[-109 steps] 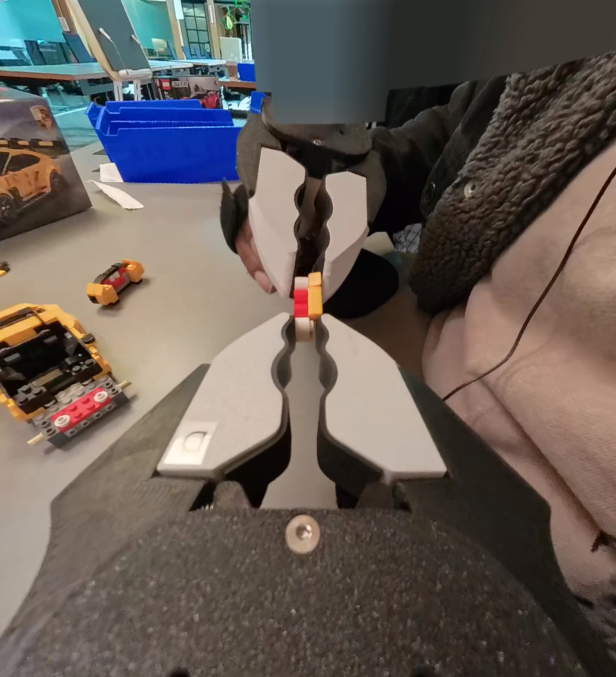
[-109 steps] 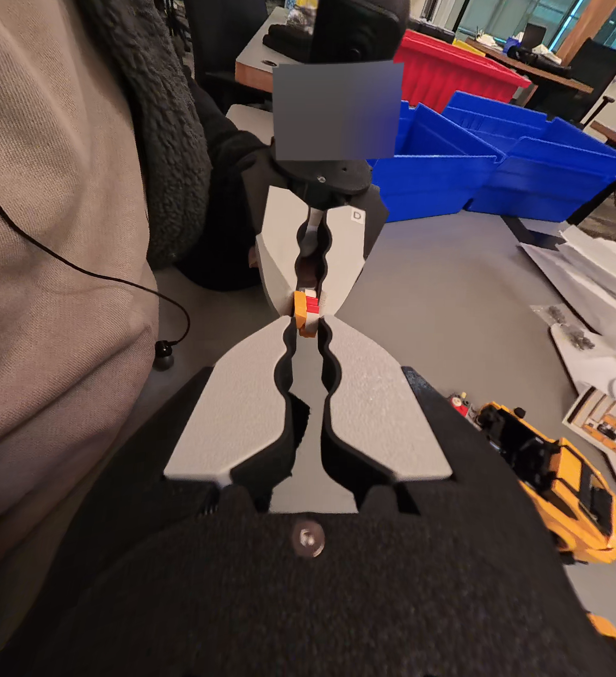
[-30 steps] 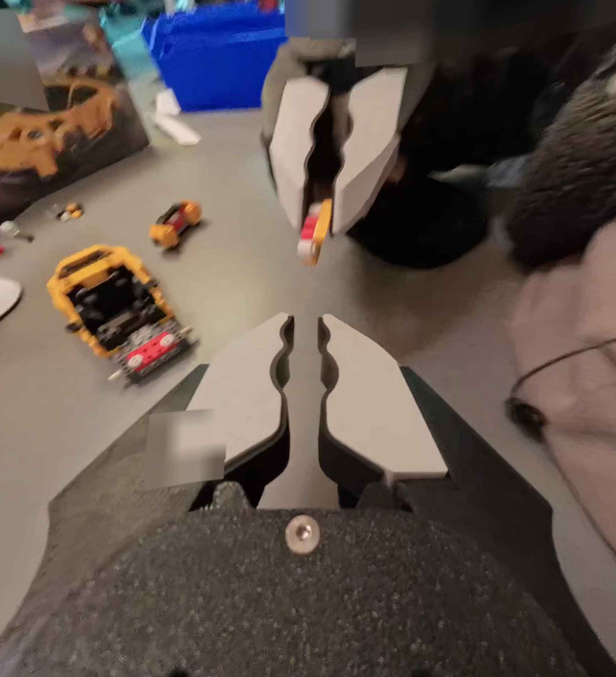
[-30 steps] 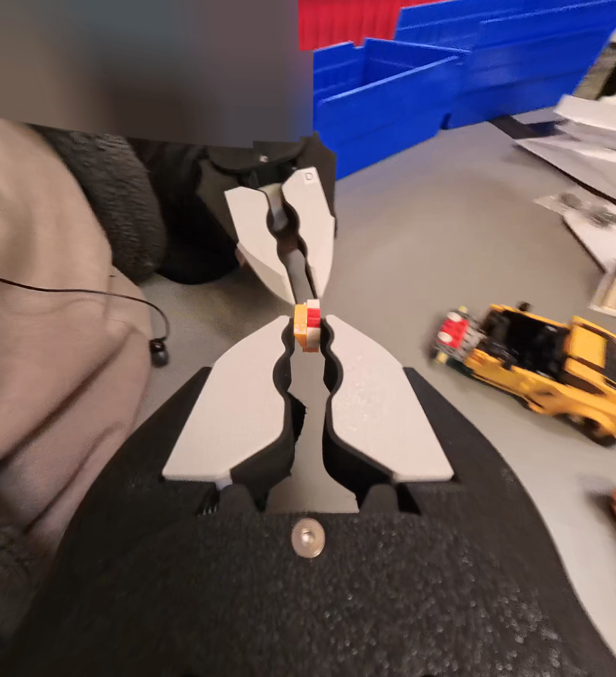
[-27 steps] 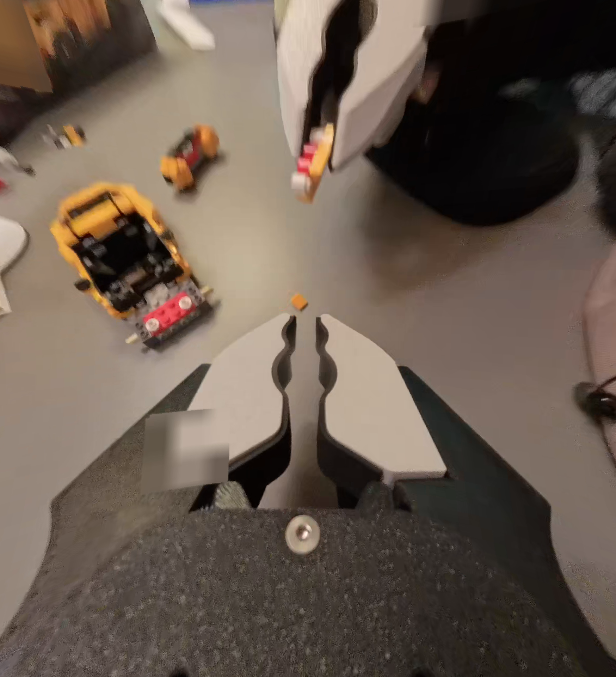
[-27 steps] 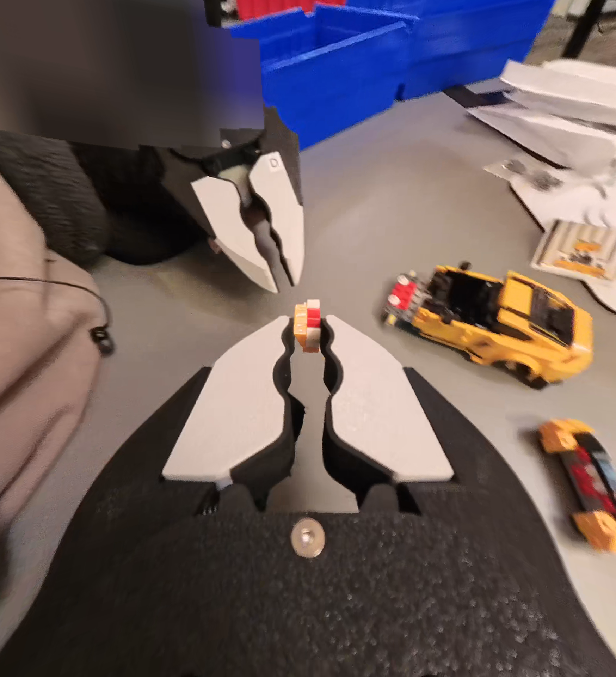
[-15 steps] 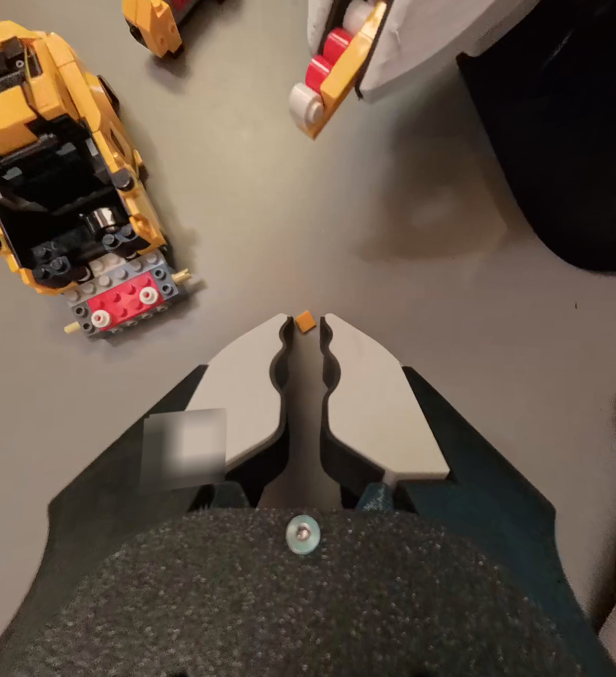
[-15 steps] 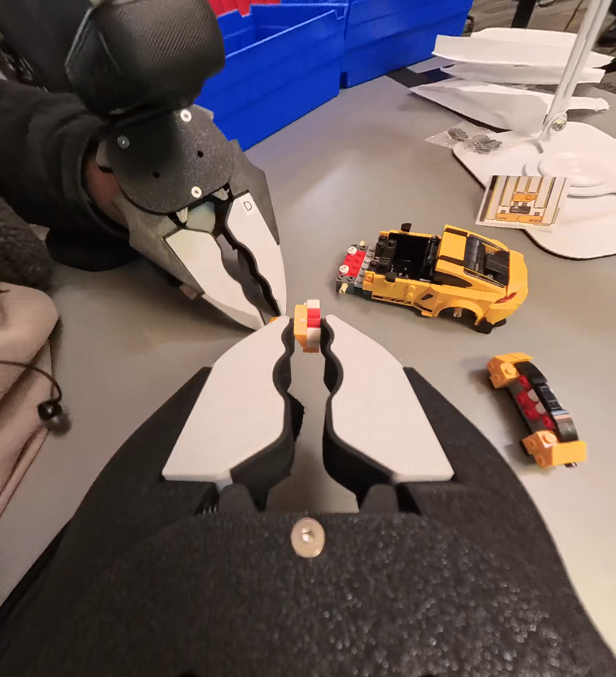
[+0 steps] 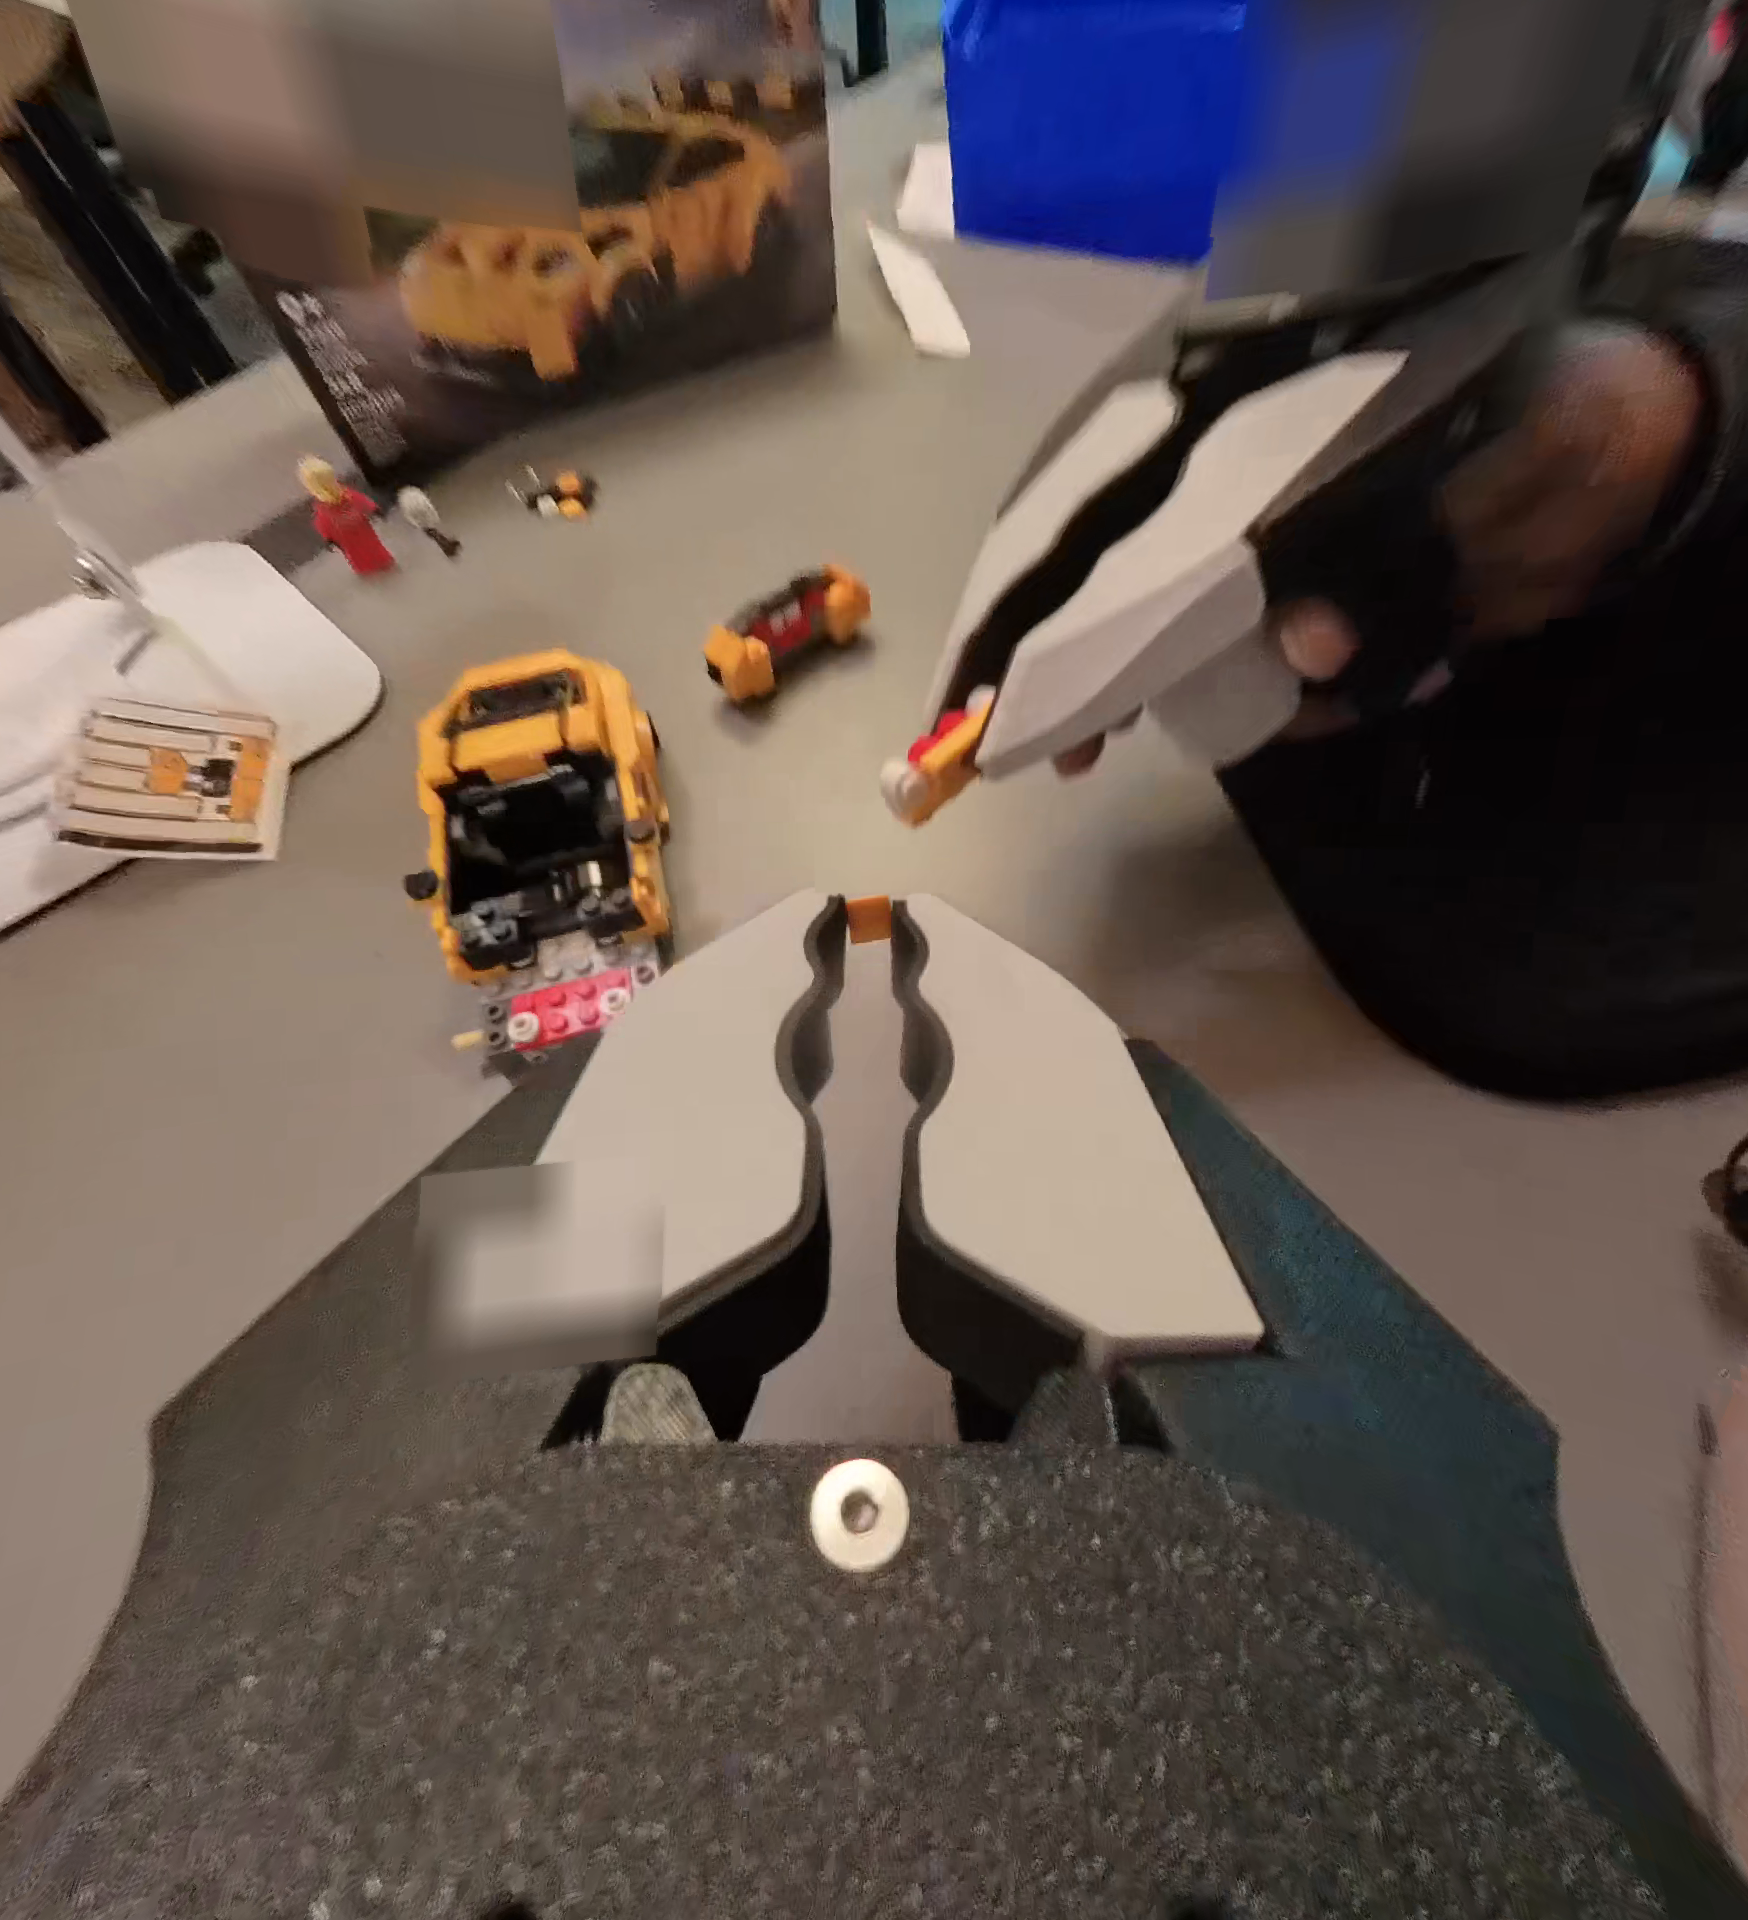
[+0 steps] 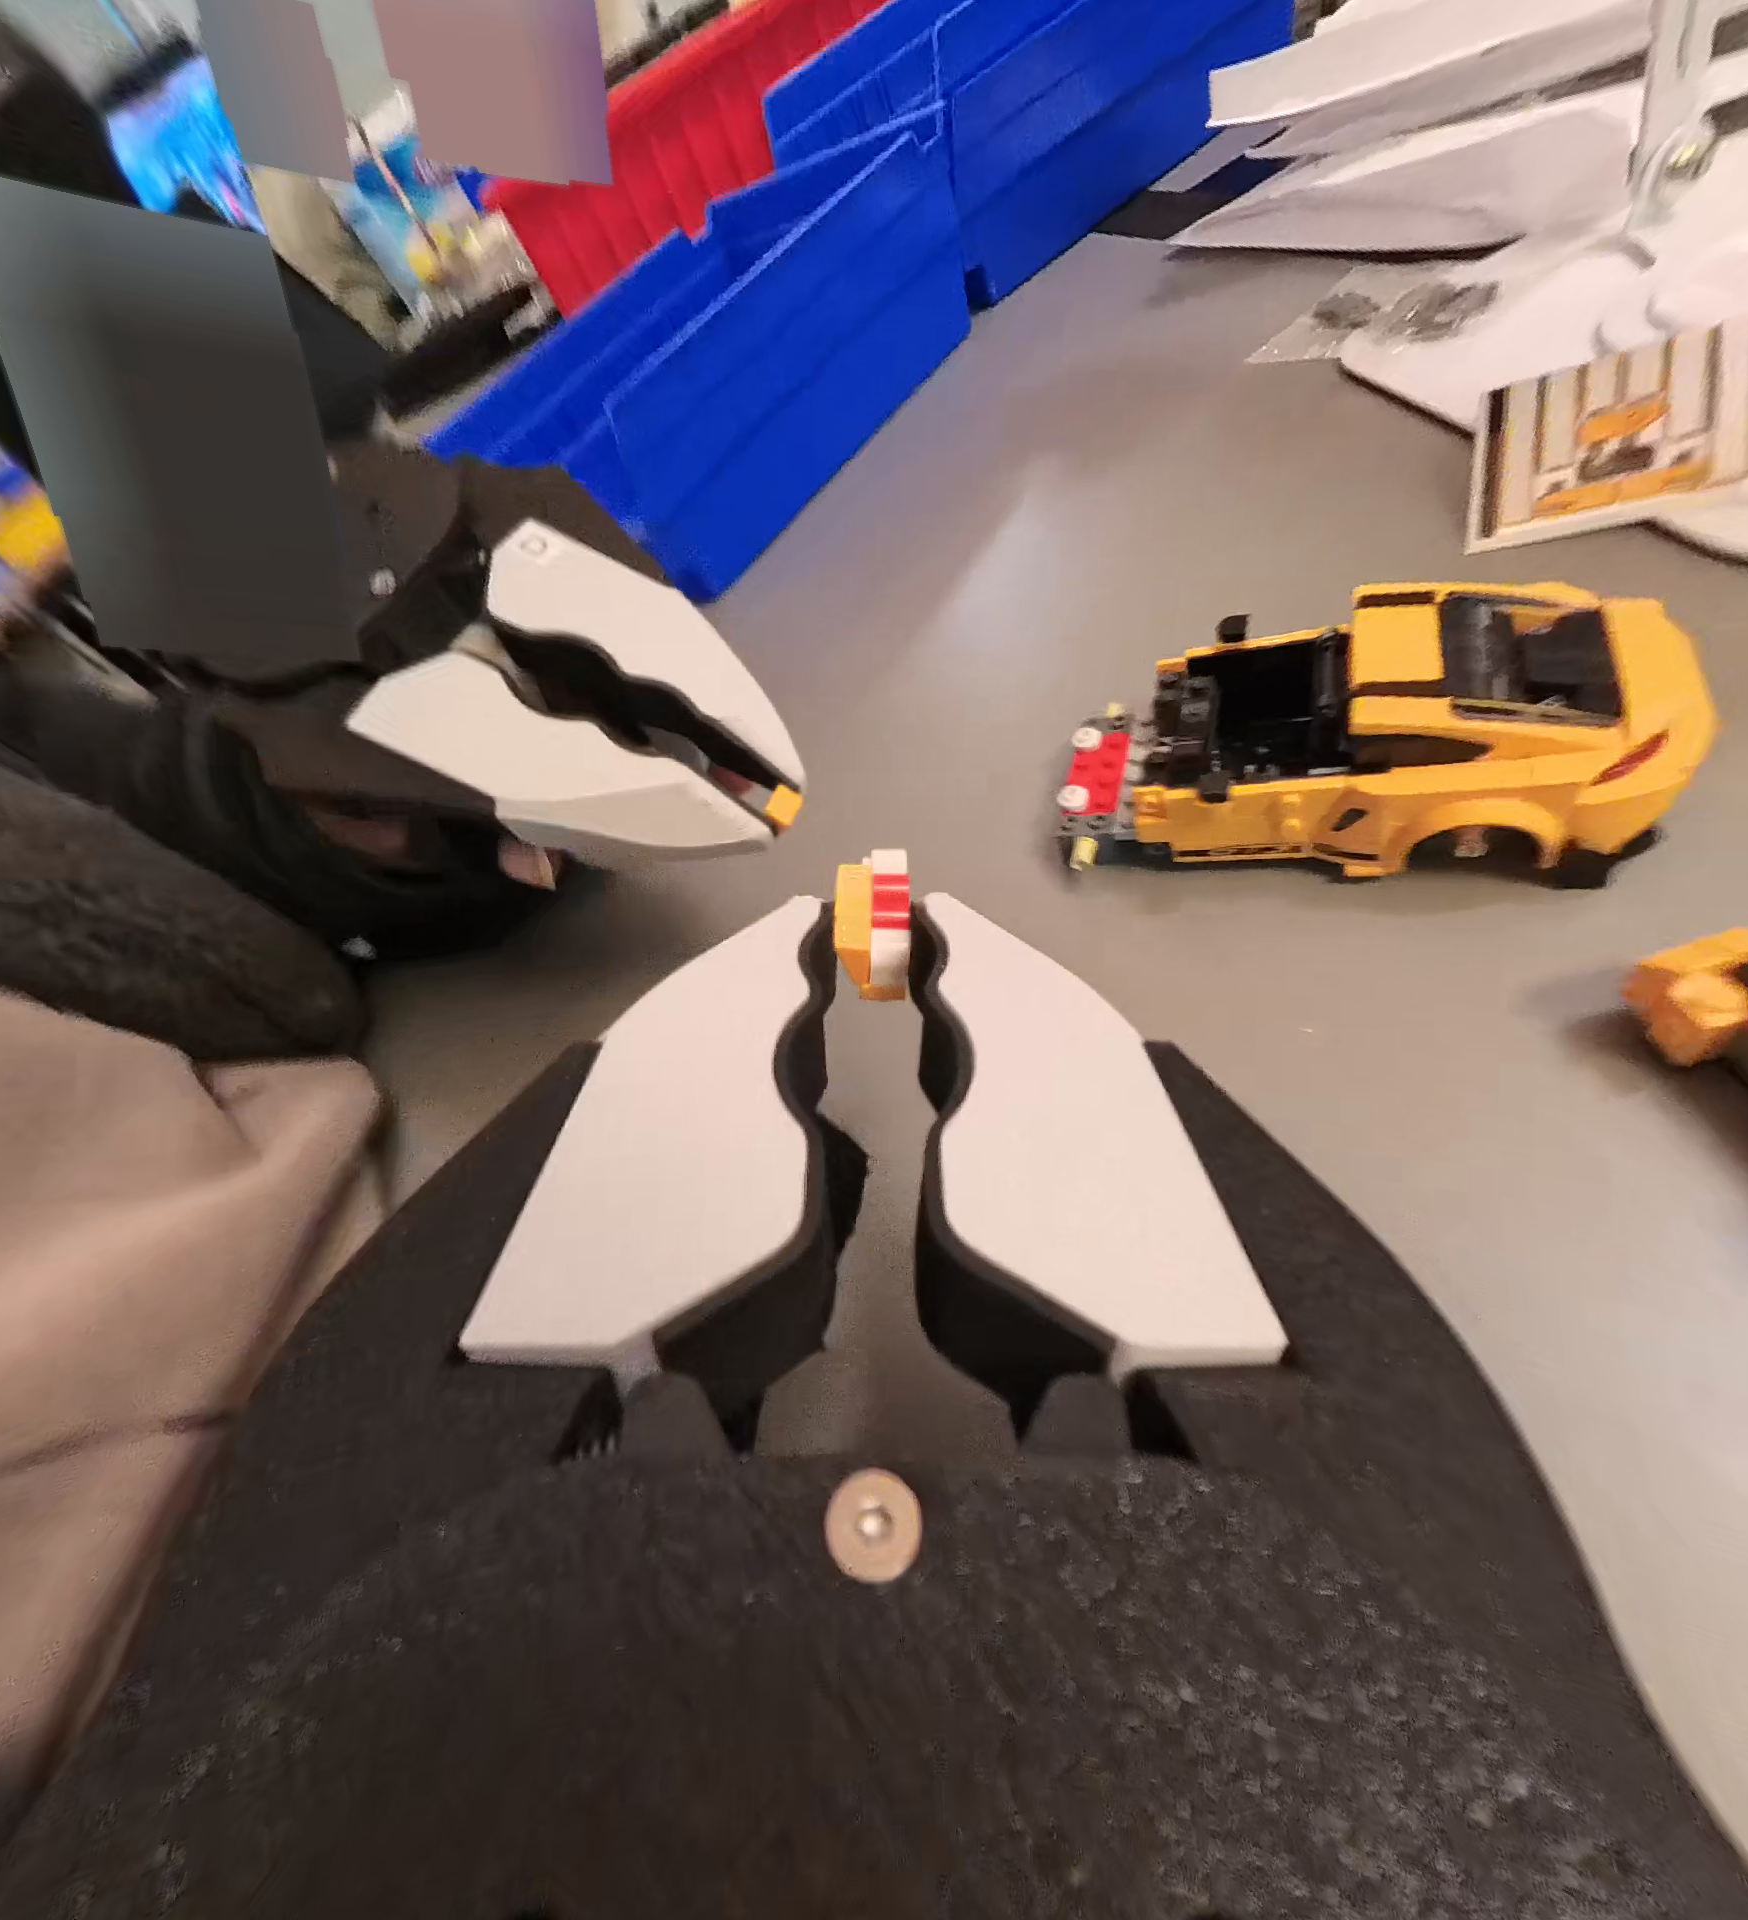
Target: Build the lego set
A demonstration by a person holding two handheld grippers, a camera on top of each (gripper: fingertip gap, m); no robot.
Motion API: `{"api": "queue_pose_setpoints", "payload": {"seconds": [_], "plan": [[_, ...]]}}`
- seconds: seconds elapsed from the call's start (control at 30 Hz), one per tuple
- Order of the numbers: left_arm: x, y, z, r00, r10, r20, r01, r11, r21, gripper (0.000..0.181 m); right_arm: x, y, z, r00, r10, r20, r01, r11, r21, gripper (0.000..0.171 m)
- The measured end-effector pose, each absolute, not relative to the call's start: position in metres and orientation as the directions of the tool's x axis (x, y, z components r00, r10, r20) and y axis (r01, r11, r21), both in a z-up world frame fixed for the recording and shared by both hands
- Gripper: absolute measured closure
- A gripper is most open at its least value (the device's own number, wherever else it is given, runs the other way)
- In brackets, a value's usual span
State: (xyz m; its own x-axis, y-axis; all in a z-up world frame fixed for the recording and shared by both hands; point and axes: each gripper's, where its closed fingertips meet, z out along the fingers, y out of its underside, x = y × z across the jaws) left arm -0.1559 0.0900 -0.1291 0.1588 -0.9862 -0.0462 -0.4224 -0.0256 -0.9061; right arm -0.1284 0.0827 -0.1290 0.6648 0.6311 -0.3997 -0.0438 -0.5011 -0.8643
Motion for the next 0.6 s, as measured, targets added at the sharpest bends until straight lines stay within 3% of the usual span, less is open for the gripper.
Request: {"api": "queue_pose_setpoints", "payload": {"seconds": [0.13, 0.27, 0.4, 0.6], "plan": [[-0.162, 0.093, -0.122, 0.209, -0.978, 0.007, -0.390, -0.090, -0.917, 0.173, -0.147, 0.087, -0.127, 0.532, 0.514, -0.673, -0.265, -0.654, -0.709, 0.158], [-0.167, 0.098, -0.128, 0.238, -0.970, 0.050, -0.430, -0.151, -0.890, 0.173, -0.161, 0.092, -0.135, 0.406, 0.386, -0.828, -0.392, -0.745, -0.539, 0.158], [-0.170, 0.101, -0.138, 0.260, -0.963, 0.076, -0.469, -0.195, -0.862, 0.173, -0.168, 0.098, -0.140, 0.321, 0.293, -0.901, -0.471, -0.776, -0.420, 0.158], [-0.175, 0.105, -0.147, 0.280, -0.954, 0.107, -0.521, -0.244, -0.818, 0.173, -0.173, 0.101, -0.147, 0.297, 0.198, -0.934, -0.550, -0.764, -0.337, 0.158]]}}
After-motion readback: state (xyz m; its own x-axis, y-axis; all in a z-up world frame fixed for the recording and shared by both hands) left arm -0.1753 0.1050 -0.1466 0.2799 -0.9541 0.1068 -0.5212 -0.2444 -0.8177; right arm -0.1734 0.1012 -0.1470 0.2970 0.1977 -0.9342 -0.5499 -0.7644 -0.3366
